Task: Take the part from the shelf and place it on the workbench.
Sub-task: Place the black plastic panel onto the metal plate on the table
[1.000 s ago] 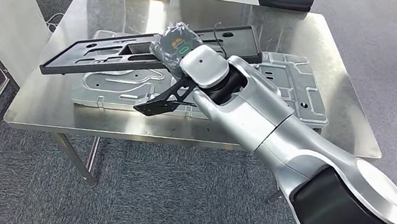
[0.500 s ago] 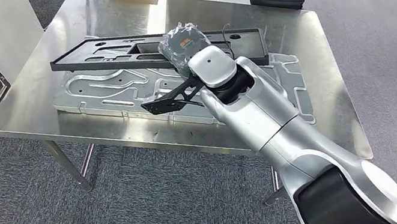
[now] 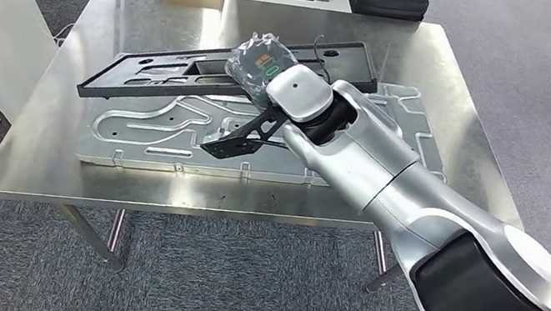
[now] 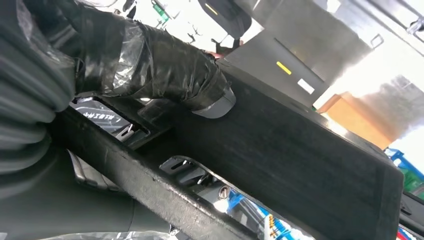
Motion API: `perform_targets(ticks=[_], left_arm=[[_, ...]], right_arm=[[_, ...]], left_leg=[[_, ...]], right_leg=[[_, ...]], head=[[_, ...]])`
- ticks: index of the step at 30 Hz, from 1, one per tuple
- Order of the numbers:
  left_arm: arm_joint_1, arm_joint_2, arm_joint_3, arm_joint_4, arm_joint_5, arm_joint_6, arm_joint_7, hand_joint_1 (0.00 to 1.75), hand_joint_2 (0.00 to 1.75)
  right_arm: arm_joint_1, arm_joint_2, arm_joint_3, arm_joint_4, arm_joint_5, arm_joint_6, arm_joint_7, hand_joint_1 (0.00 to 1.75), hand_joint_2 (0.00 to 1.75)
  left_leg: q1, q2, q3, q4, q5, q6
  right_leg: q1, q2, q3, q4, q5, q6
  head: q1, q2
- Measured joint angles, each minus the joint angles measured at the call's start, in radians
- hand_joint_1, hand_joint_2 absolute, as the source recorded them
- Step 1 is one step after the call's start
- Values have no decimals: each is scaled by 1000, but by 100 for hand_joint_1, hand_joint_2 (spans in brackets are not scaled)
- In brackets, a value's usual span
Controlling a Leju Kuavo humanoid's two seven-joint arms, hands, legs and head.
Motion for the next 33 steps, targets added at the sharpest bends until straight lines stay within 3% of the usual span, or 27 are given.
perform_targets(ticks=[1,2,4,5,6,8,10,11,13,15,16,17,19,21,23,26,28,30,31,32,33], left_arm=[[0,0,0,0,0,0,0,0,175],[0,0,0,0,0,0,0,0,175],[1,-1,0,0,0,0,0,0,175],[1,-1,0,0,0,0,0,0,175],[1,-1,0,0,0,0,0,0,175],[1,-2,0,0,0,1,0,0,175],[0,-3,0,0,0,1,0,0,175],[0,-3,0,0,0,1,0,0,175],[1,-2,0,0,0,2,0,0,175],[1,-1,0,0,0,2,0,0,175],[2,0,0,0,0,2,0,0,175],[2,0,0,0,0,2,0,0,175],[2,0,0,0,-1,3,0,0,175],[2,0,0,0,-1,3,1,0,175],[2,0,0,0,-2,4,3,0,175],[3,0,0,0,-2,6,3,0,175],[2,-1,0,0,-4,6,2,0,175],[1,-1,0,0,-7,6,1,0,175],[1,-1,0,0,-9,6,1,0,175],[1,-1,0,0,-10,6,1,0,175],[1,-1,0,0,-11,7,0,0,175]], right_arm=[[3,-1,0,1,0,0,0,175,175],[4,-1,0,1,0,0,0,175,175],[4,-3,0,1,2,-1,0,175,175],[4,-5,-1,2,2,-1,0,175,175],[4,-6,-1,2,3,-2,0,175,175],[6,-8,-2,2,3,-2,0,175,175],[8,-9,-2,2,3,-2,1,175,175],[7,-10,-2,2,3,-2,1,175,175],[7,-9,-2,2,3,-2,1,175,175],[12,-8,-2,2,3,-2,0,175,175],[15,-8,-2,2,3,-2,0,175,175],[17,-8,-2,2,3,-2,0,175,175],[18,-8,-2,2,3,-2,0,175,175],[17,-9,-3,2,3,-1,0,175,175],[19,-9,-3,2,5,0,1,175,175],[22,-12,-4,3,6,-2,1,175,175],[27,-17,-12,4,1,-5,1,175,175],[46,-25,-23,6,-7,-11,1,175,175],[59,-29,-26,7,-9,-15,1,175,175],[72,-34,-28,9,-10,-18,1,175,175],[83,-38,-28,11,-10,-21,0,175,175]], left_leg=[[0,0,4,0,-4,-1],[1,-1,9,0,-7,-3],[2,-3,21,0,-17,-10],[2,-4,24,0,-20,-16],[1,-5,26,-1,-23,-22],[1,-5,27,-6,-25,-35],[4,-3,28,-1,-35,-44],[5,-2,18,23,-49,-46],[3,-2,-35,133,-97,-47],[1,-2,-109,253,-129,-49],[1,-2,-128,271,-119,-48],[0,-2,-129,252,-90,-47],[0,-2,-85,130,-9,-42],[-6,-2,-41,33,27,-35],[-12,-3,-31,11,21,-28],[-4,-2,-23,0,20,-14],[-2,-1,-14,-3,15,-5],[-3,-1,-6,-3,8,1],[-3,-1,-1,-3,4,2],[-2,-2,5,-3,0,2],[-2,-3,12,-3,-5,0]], right_leg=[[-4,-1,-14,9,15,2],[-8,-2,-8,-23,49,2],[-8,-3,46,-156,129,-2],[-5,-4,73,-216,151,-5],[-2,-5,90,-254,160,-8],[6,-3,98,-274,153,-15],[2,-3,108,-286,153,-26],[0,-3,116,-294,153,-33],[1,-3,129,-302,150,-45],[6,-2,137,-300,142,-52],[8,-1,140,-298,137,-53],[10,1,144,-294,131,-53],[11,2,154,-286,116,-49],[13,4,157,-279,104,-40],[15,6,154,-278,101,-31],[13,4,143,-253,83,-17],[7,2,94,-155,41,-5],[0,0,21,-31,6,2],[-3,0,-3,-3,11,3],[-6,-1,-9,-12,35,4],[-8,-2,4,-60,75,2]], head=[[0,0],[0,0],[0,0],[0,0],[0,0],[0,0],[-1,0],[-1,0],[-2,0],[-2,0],[-2,0],[-2,0],[-2,0],[-1,0],[-1,0],[-1,0],[-1,0],[-1,0],[-1,0],[-1,0],[-1,0]])
